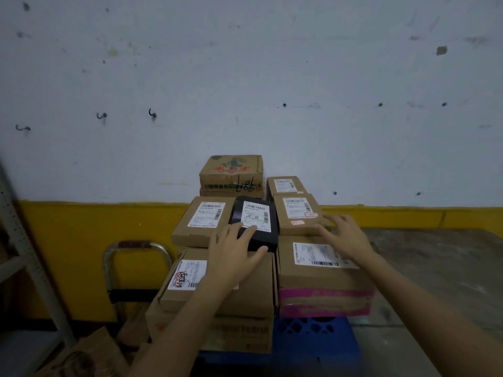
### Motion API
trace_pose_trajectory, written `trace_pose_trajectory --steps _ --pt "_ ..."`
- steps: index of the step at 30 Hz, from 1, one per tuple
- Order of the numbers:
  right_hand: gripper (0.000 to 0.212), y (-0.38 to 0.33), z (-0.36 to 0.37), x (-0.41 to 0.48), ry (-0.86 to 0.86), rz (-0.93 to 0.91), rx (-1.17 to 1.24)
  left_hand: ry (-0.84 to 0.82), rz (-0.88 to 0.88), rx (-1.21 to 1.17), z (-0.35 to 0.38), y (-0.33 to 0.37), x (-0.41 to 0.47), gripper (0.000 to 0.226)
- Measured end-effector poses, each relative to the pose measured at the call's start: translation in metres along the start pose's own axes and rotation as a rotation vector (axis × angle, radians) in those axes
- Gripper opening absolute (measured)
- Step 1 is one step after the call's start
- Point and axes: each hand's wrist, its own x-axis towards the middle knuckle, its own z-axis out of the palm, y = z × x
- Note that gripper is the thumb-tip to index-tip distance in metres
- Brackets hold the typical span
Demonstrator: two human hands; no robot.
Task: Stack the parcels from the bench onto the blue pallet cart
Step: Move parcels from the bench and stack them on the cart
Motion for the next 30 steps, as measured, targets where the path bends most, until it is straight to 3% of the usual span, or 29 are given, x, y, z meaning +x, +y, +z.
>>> trace_pose_trajectory --steps 4,14,30 --pt "0.063 0.004 0.001 0.033 -0.03 0.078 0.089 -0.08 0.053 0.045 0.001 -0.012 0.031 0.059" --pt "0.067 0.001 0.025 0.074 -0.213 0.214 0.236 -0.495 0.138 0.03 0.018 -0.037 0.077 0.09" --pt "0.063 0.001 0.043 0.089 -0.275 0.205 0.275 -0.456 0.137 -0.045 0.031 -0.037 0.073 0.082"
